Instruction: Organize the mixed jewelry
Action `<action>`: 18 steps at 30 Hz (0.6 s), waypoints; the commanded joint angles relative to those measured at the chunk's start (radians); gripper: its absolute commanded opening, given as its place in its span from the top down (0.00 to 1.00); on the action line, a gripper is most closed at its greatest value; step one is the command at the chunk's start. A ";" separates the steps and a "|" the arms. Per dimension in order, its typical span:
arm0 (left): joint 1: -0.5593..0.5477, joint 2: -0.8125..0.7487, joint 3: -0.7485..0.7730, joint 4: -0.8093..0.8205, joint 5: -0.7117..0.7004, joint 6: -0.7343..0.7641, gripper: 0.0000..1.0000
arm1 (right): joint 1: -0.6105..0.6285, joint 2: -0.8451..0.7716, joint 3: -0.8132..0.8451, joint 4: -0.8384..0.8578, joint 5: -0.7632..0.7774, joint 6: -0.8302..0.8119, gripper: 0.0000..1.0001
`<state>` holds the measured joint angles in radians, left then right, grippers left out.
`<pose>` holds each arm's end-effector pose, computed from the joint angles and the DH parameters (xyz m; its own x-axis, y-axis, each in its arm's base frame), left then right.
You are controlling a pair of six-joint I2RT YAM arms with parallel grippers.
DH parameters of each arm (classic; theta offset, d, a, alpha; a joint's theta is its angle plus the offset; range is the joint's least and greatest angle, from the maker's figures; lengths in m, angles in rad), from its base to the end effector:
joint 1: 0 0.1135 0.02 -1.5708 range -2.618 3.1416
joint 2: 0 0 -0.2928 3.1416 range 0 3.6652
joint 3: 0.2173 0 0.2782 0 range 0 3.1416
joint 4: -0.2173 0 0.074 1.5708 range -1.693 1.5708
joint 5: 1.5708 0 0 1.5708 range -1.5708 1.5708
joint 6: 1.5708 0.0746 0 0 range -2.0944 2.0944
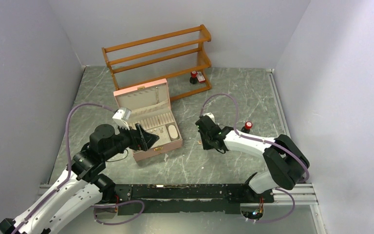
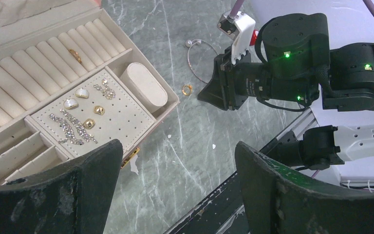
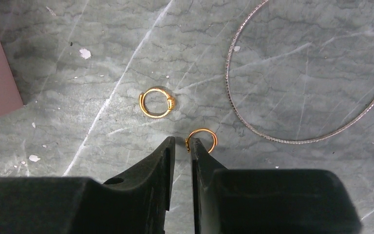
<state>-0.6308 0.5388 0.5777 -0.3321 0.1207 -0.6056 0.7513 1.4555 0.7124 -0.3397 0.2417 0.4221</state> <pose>0.1397 -0.1131 0.2914 -0.5782 -0.2775 -0.7673 0.4251 0.7002 -0.5736 0.2282 0.1887 0.1354 -0.8268 -0.2279 -0.5143 -0.2653 0.9642 -0.0008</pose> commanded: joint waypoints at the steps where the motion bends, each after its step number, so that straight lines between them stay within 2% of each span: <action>1: 0.006 0.016 -0.006 0.049 0.034 -0.016 0.11 | -0.013 0.019 0.002 0.032 0.005 -0.010 0.80; 10: 0.006 0.025 -0.001 0.054 0.052 -0.046 0.11 | -0.019 0.000 0.004 0.022 -0.008 0.029 1.00; 15: 0.005 0.025 -0.003 0.076 0.087 -0.106 0.05 | -0.021 -0.124 0.011 0.025 -0.081 0.079 1.00; 18: 0.006 0.028 -0.030 0.151 0.135 -0.178 0.04 | -0.022 -0.227 0.021 0.045 -0.152 0.130 1.00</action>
<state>-0.6304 0.5686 0.5743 -0.2916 0.1703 -0.6891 0.7376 1.3544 0.7120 -0.3222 0.1776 0.4789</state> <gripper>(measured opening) 0.959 0.010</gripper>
